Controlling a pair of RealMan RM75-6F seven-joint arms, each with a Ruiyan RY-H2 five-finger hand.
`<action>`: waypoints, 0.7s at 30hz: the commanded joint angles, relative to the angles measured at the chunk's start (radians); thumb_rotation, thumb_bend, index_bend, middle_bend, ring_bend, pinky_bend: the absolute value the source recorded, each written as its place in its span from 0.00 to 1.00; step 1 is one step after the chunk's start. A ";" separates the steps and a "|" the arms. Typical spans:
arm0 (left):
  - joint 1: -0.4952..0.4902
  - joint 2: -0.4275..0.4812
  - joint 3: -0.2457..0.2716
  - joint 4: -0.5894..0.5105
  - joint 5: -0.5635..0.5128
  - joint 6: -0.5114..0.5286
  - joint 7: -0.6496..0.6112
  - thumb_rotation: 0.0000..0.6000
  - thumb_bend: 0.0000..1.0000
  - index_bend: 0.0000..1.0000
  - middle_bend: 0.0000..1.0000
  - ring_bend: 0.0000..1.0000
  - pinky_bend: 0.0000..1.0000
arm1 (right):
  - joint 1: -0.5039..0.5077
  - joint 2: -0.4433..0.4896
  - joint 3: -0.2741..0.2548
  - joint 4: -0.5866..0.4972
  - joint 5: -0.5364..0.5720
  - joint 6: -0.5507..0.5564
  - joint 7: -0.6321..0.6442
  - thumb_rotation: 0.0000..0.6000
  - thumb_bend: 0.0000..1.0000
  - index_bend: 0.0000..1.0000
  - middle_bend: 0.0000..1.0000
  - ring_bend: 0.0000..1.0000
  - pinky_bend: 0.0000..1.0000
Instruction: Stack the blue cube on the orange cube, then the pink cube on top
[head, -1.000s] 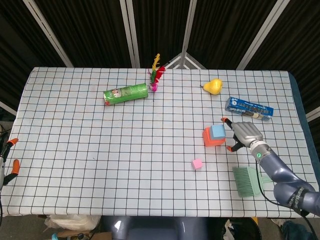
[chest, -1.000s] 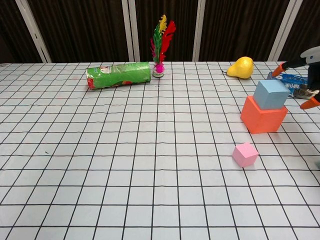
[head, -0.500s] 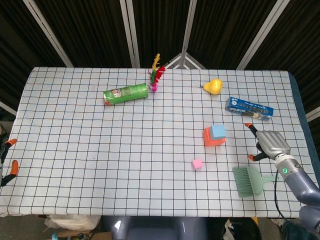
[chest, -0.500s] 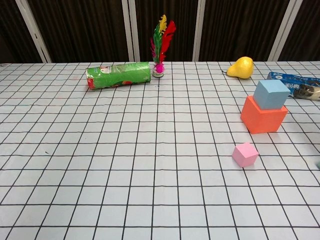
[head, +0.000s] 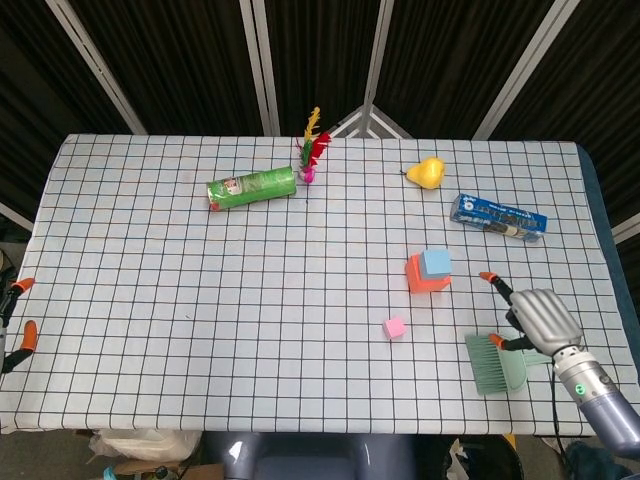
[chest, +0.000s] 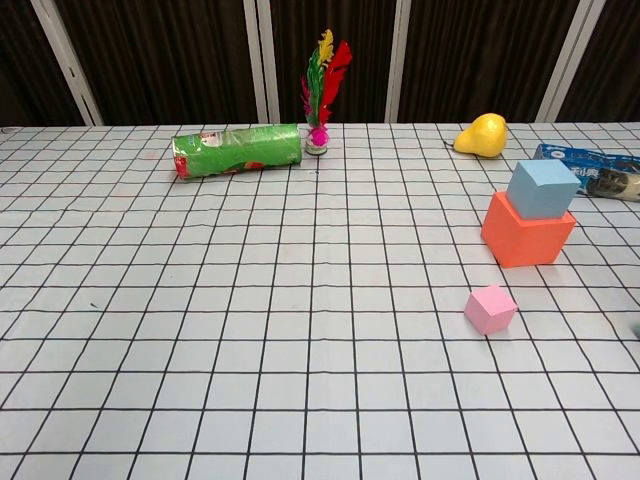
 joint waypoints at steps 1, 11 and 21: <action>0.000 0.001 -0.002 0.002 -0.003 0.000 -0.003 1.00 0.56 0.18 0.05 0.00 0.00 | -0.025 -0.055 -0.029 0.030 -0.098 0.027 0.036 1.00 0.31 0.16 1.00 1.00 0.83; -0.002 0.001 0.000 0.003 -0.001 -0.005 -0.001 1.00 0.56 0.18 0.05 0.00 0.00 | -0.017 -0.129 -0.044 0.056 -0.182 0.007 0.048 1.00 0.31 0.20 1.00 1.00 0.83; -0.005 -0.002 -0.002 0.003 -0.007 -0.011 0.008 1.00 0.56 0.18 0.06 0.00 0.00 | 0.034 -0.208 0.018 0.096 -0.100 -0.071 0.020 1.00 0.31 0.27 1.00 1.00 0.83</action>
